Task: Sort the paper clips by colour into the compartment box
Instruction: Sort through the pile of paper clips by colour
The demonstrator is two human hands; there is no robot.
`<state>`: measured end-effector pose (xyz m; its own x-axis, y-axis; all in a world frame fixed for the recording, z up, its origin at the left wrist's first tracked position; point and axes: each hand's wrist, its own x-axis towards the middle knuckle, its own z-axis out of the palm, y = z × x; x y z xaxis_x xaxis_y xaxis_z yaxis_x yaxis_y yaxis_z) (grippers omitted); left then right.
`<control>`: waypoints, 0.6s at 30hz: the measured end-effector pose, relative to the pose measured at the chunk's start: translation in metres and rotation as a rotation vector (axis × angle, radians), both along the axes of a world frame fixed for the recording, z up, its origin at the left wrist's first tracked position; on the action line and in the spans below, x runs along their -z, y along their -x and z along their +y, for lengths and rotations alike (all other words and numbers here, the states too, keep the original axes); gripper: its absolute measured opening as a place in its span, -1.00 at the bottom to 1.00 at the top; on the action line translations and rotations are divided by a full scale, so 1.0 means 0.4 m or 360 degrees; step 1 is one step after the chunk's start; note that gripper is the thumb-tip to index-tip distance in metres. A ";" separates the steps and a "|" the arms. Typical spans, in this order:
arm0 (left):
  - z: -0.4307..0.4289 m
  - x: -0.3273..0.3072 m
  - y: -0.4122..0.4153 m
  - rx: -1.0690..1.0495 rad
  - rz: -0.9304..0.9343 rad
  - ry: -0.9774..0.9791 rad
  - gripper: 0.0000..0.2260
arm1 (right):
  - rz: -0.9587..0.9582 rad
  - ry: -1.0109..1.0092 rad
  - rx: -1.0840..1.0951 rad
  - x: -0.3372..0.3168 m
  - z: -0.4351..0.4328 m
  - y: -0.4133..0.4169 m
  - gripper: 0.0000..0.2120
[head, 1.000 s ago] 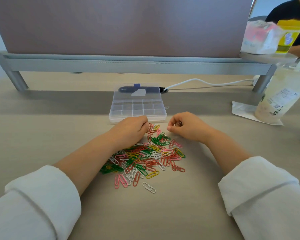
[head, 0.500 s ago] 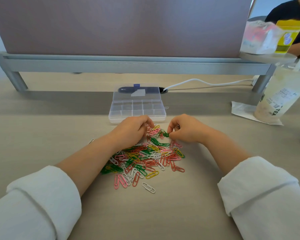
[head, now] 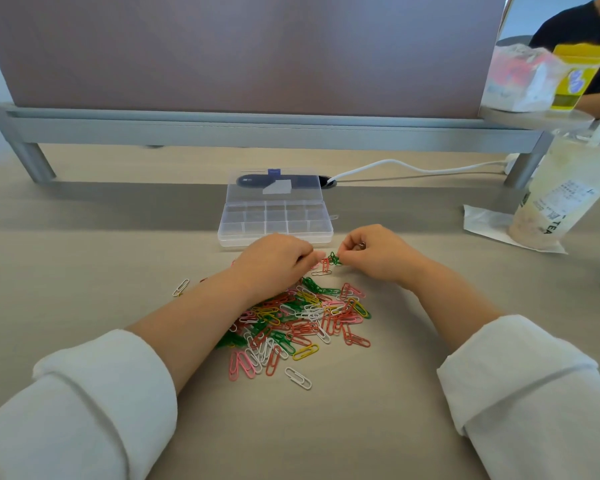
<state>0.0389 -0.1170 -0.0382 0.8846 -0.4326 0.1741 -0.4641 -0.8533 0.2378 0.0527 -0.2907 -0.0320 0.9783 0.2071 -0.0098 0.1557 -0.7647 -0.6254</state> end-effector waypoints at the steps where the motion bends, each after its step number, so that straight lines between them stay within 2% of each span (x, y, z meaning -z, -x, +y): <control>1: -0.004 0.003 -0.004 0.0016 -0.0023 -0.0032 -0.66 | -0.0013 0.0008 0.0005 0.000 -0.002 -0.002 -0.86; 4: -0.012 0.007 -0.007 0.0036 -0.0069 -0.0104 -0.78 | -0.0113 0.0098 0.0061 0.004 -0.011 -0.010 -0.87; 10: -0.007 -0.002 -0.001 -0.0075 -0.0076 -0.0136 -0.81 | -0.0087 0.0205 -0.0018 0.008 -0.020 -0.009 -0.98; 15: -0.012 -0.015 0.002 -0.0105 0.0074 -0.0148 -0.83 | -0.0046 0.0260 -0.0050 0.004 -0.021 -0.004 -0.92; 18: -0.003 -0.029 0.005 -0.0091 0.0248 -0.0155 -0.87 | -0.0059 0.0195 -0.0023 0.008 -0.019 -0.006 -0.95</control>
<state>0.0369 -0.1182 -0.0266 0.9211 -0.3892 -0.0070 -0.3785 -0.8996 0.2177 0.0549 -0.2984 -0.0353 0.9753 0.2208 0.0002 0.1886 -0.8325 -0.5209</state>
